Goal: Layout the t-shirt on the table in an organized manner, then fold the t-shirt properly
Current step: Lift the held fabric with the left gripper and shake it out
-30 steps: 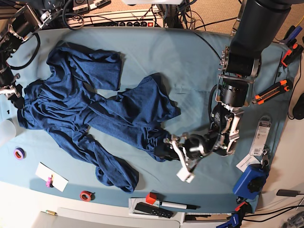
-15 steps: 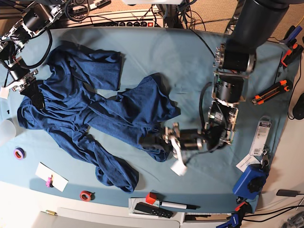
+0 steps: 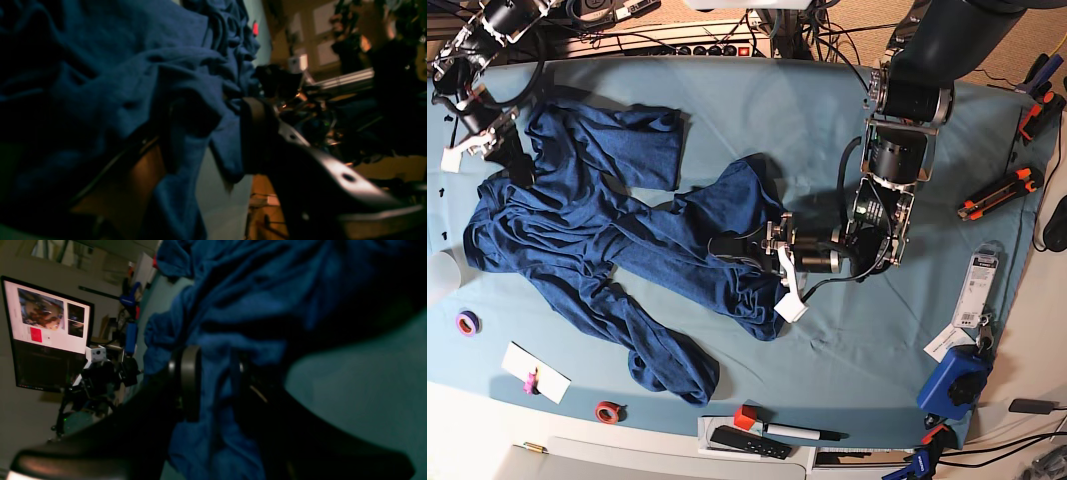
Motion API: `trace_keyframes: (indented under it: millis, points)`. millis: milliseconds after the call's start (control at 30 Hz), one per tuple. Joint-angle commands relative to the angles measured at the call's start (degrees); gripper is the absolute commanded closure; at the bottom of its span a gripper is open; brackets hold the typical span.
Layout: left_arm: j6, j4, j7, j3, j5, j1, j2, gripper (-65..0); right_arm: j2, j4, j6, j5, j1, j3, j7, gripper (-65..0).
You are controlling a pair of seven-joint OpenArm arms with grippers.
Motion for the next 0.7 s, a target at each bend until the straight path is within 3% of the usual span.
trace_keyframes:
  millis: [0, 200, 367, 667]
  points:
    - [-0.36, 0.98, 0.17, -0.04, -2.56, -1.60, 0.31, -27.2, 1.51, 0.90, 0.30, 1.98, 0.15, 0.15, 0.77, -15.9]
    - [-0.36, 0.98, 4.55, -0.04, -5.35, -1.60, 0.28, -27.2, 1.49, 0.90, 0.30, 1.31, -0.11, 0.33, 0.77, -15.9]
    - [-0.36, 0.98, 4.85, -0.04, -5.35, -1.60, -0.35, -27.2, 1.46, 0.90, 0.30, -9.33, 0.24, 2.97, 9.99, -15.9]
    - [-0.36, 0.98, 4.70, -0.04, -5.38, -1.60, -1.60, -27.2, 1.49, 0.90, 0.30, -15.17, 2.78, 10.86, 13.31, -16.1]
